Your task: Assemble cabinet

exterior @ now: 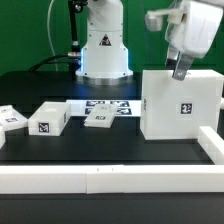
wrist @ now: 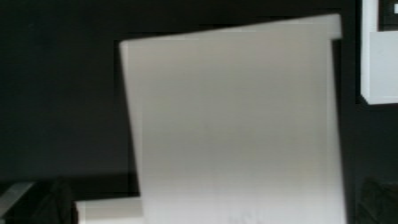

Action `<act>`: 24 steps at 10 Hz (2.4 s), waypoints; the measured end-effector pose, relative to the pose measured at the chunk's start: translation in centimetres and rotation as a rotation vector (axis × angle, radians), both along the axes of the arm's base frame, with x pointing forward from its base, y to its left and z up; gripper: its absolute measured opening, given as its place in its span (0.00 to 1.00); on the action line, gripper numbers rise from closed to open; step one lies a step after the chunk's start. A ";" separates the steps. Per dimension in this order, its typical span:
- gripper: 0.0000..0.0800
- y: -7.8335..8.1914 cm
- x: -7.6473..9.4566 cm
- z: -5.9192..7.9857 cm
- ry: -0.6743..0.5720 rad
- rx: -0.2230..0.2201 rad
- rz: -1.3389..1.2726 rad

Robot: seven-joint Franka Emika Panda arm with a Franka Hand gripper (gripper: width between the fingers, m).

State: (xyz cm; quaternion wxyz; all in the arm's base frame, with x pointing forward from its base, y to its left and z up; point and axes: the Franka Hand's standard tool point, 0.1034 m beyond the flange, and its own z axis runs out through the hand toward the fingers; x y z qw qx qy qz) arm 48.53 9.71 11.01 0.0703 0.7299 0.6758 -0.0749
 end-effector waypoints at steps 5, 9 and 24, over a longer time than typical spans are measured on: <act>1.00 0.5 -1.0 -1.6 0.013 -0.010 -0.045; 1.00 0.3 -1.5 -2.7 0.035 -0.012 -0.048; 0.55 -2.1 1.2 1.4 0.081 -0.097 -0.033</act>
Offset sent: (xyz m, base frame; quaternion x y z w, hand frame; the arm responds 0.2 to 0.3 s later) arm -0.0060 0.0006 -0.0062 -0.0187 -0.0441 0.0251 0.9985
